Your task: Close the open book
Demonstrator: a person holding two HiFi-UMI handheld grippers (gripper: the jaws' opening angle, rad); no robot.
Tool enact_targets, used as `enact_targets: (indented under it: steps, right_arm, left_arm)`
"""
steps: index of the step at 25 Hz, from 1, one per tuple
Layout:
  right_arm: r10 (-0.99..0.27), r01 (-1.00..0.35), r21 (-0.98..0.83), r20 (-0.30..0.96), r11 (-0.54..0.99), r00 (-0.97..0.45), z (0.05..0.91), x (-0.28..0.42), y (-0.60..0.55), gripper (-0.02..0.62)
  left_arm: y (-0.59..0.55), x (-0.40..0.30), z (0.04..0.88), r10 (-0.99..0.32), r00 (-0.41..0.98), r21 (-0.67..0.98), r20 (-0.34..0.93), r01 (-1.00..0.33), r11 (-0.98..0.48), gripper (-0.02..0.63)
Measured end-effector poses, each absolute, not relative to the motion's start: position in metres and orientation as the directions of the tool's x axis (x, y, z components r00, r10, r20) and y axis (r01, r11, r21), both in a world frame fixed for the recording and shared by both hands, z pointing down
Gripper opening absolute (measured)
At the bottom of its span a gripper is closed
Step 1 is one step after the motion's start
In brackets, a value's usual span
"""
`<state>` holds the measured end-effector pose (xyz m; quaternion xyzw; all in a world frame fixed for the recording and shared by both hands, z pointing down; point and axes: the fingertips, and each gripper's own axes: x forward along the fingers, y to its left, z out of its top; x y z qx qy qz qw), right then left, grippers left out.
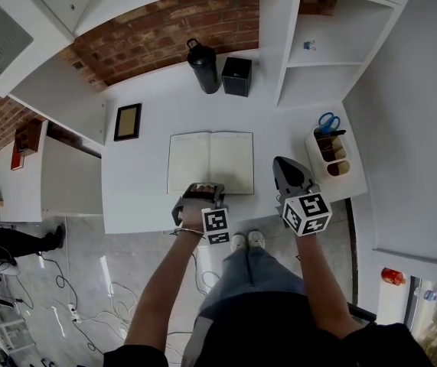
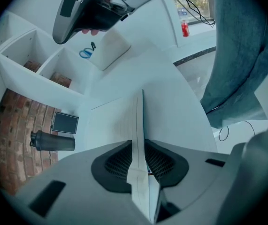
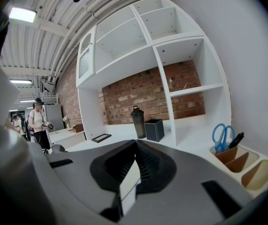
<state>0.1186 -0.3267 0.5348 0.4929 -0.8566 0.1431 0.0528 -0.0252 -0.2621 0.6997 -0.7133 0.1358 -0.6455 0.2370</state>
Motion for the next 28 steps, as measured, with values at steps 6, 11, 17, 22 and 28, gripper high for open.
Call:
enact_targets:
  steps: [6,11,17,22,28]
  right_arm:
    - [-0.828,-0.859,-0.193,0.234,0.475,-0.510,0.536,0.116,-0.327,0.000]
    - [-0.829,-0.861,-0.191,0.236,0.472,-0.507,0.536,0.117,-0.327,0.000]
    - [-0.832,-0.864,-0.193,0.237,0.466,-0.502,0.535,0.118,-0.328,0.000]
    - [-0.831,-0.863,-0.192,0.238,0.466,-0.502,0.534,0.118,-0.330,0.000]
    - [-0.822,-0.856,-0.189,0.244,0.481,-0.515,0.534,0.110,-0.331,0.000]
  left_arm:
    - [-0.261,-0.026,0.699,-0.505,0.142,-0.519,0.851,0.088,-0.850,0.065]
    - [-0.262,-0.027,0.694,-0.514,0.186,-0.520,0.837,-0.018,-0.854,0.054]
    - [-0.263,-0.025,0.678,-0.554,0.261,-0.524,0.791,-0.178,-0.833,0.044]
    - [-0.269,-0.026,0.660,-0.591,0.327,-0.472,0.737,-0.377,-0.797,0.038]
    - [-0.272,-0.036,0.643,-0.643,0.360,-0.362,0.676,-0.597,-0.716,0.032]
